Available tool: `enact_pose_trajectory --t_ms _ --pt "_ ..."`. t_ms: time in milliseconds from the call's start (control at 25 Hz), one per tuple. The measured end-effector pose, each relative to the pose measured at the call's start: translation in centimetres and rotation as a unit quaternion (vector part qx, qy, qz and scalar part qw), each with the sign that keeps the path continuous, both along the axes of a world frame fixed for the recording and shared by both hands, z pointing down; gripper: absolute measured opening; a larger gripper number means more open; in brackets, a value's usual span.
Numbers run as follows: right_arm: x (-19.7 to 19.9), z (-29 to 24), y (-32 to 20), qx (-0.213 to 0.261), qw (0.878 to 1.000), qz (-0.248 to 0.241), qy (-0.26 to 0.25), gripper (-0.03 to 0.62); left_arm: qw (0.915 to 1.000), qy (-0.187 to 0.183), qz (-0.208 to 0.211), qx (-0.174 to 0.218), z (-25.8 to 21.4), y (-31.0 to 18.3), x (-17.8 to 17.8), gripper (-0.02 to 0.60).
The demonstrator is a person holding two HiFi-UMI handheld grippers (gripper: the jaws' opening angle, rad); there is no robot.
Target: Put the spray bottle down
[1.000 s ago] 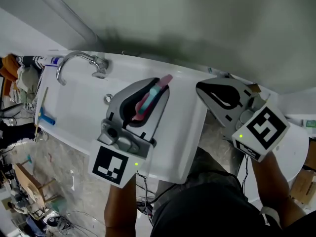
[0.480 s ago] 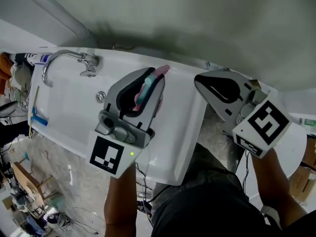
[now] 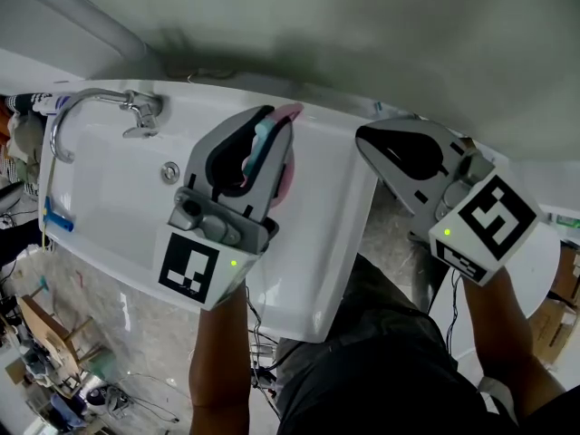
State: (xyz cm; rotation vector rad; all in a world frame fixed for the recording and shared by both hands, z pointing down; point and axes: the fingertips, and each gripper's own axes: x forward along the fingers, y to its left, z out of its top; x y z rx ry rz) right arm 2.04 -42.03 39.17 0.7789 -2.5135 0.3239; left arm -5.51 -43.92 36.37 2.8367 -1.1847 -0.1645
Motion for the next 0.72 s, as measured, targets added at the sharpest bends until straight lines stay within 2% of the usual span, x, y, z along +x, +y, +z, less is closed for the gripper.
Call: enact_pose_trajectory --t_ms 320,720 --pt "1.2 1.7 -1.4 -0.016 1.000 0.000 0.002 0.009 0.9998 0.016 -0.004 -0.015 2.2 -2.1 1.1 0.065" --pt "2.1 3.3 -3.0 -0.025 1.000 -0.008 0.003 0.009 0.9993 0.035 0.011 -0.011 4.0 -3.9 3.0 0.066"
